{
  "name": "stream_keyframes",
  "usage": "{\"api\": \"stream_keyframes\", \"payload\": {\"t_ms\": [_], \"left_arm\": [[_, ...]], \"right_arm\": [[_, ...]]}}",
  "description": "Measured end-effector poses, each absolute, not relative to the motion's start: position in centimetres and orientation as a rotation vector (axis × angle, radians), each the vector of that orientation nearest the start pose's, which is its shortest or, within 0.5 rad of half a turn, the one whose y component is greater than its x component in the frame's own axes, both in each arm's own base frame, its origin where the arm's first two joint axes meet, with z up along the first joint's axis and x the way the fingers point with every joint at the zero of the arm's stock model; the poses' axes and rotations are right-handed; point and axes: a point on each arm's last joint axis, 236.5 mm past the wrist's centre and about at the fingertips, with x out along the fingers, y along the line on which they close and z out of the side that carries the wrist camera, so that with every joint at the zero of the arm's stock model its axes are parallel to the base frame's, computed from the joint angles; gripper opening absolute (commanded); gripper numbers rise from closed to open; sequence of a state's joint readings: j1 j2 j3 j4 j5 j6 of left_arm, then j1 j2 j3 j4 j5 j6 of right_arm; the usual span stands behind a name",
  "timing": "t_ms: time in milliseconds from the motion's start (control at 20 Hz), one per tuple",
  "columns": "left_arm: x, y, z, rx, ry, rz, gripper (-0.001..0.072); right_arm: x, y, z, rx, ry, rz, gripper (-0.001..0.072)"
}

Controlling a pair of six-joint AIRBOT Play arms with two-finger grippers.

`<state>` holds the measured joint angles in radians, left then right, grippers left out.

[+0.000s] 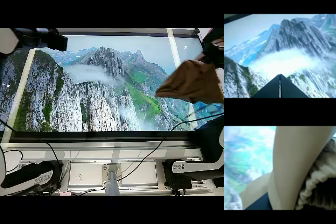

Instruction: Fold the clothes and pants, and hang the long-sleeved shirts on hangers.

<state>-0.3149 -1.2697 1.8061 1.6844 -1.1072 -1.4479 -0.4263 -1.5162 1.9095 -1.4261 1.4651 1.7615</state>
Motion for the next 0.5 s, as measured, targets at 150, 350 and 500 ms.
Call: {"api": "stream_keyframes", "payload": {"t_ms": [150,350,500], "left_arm": [[45.3,-10.6,29.7,0.285,0.536,-0.219,0.0019],[45.2,-9.7,29.8,0.284,0.540,-0.198,0.0019],[45.1,-9.4,29.9,0.284,0.541,-0.192,0.0019]], "right_arm": [[37.6,-22.8,17.3,0.533,1.027,-0.557,0.0041],[28.8,-28.3,18.3,0.567,1.086,-0.737,0.0041],[22.2,-30.7,18.5,0.614,1.143,-0.853,0.0041]]}}
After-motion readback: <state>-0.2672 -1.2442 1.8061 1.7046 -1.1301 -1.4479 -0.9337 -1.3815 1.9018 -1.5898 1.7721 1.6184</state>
